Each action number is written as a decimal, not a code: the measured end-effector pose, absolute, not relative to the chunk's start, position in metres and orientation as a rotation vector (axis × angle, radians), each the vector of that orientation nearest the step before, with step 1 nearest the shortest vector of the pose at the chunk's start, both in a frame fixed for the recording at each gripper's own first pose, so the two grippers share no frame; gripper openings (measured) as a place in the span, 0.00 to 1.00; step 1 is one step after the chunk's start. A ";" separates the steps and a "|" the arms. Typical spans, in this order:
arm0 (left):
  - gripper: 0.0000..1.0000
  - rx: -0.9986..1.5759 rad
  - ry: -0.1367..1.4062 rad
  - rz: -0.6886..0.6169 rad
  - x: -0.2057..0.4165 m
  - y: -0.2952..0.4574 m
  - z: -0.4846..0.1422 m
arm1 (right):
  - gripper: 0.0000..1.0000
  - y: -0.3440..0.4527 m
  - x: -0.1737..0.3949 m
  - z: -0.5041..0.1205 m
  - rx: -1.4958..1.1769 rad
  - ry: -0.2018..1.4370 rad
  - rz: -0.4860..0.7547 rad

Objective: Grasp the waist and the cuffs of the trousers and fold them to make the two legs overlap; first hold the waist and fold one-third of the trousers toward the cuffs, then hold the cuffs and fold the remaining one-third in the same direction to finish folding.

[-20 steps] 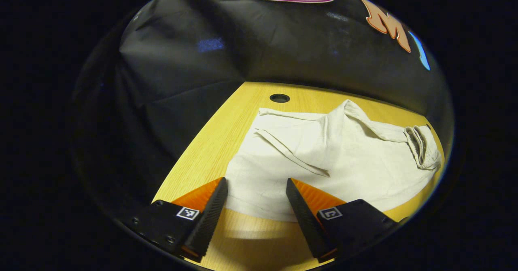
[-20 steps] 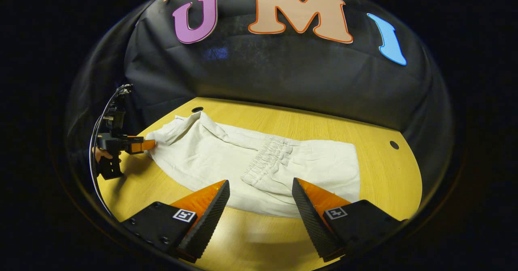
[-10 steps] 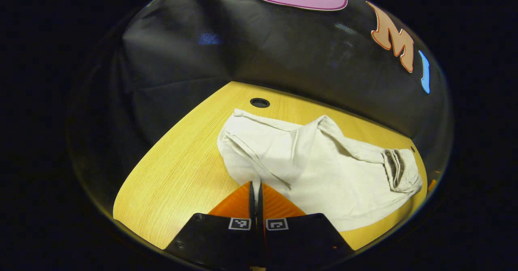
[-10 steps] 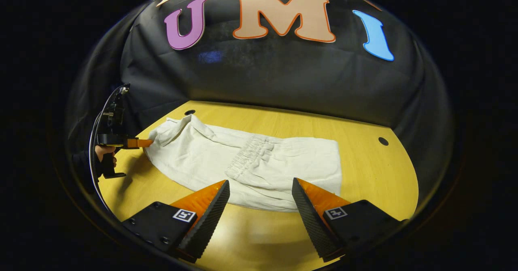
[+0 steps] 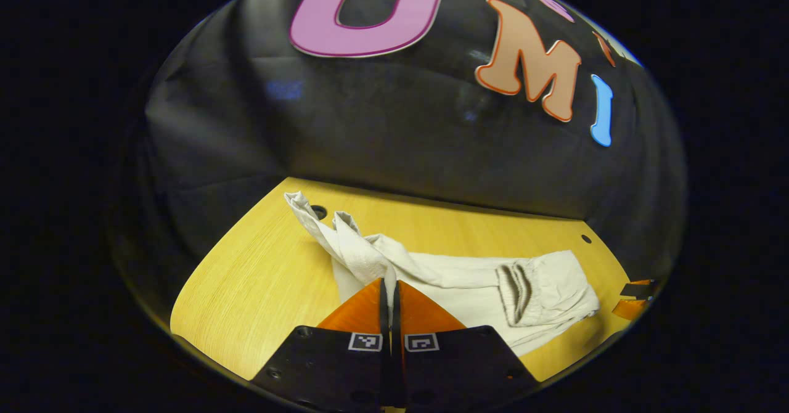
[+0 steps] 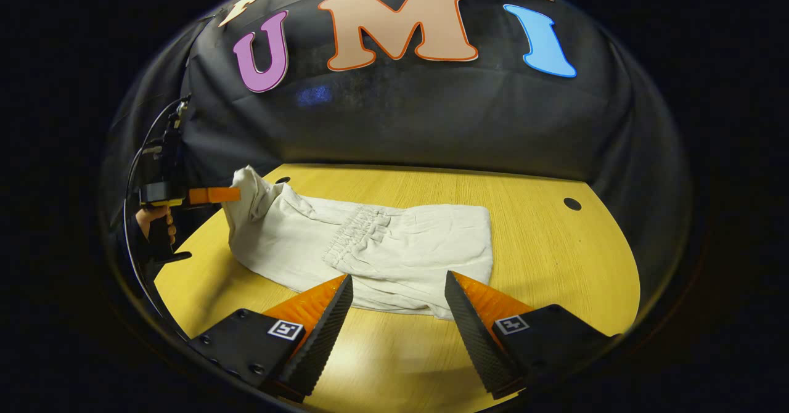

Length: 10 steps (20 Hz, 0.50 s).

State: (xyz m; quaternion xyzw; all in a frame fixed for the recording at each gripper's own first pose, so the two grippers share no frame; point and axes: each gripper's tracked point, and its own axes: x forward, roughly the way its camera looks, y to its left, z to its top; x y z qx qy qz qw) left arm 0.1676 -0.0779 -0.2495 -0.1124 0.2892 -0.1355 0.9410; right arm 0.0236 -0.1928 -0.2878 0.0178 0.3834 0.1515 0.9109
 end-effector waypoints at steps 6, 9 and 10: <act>0.00 -0.233 0.527 -0.366 0.170 -0.148 -0.210 | 0.97 -0.199 0.022 -0.284 0.085 0.781 0.321; 0.00 -0.220 0.499 -0.402 0.171 -0.180 -0.193 | 0.97 -0.204 0.022 -0.280 0.097 0.771 0.320; 0.00 -0.222 0.493 -0.416 0.171 -0.192 -0.188 | 0.97 -0.206 0.021 -0.280 0.096 0.769 0.321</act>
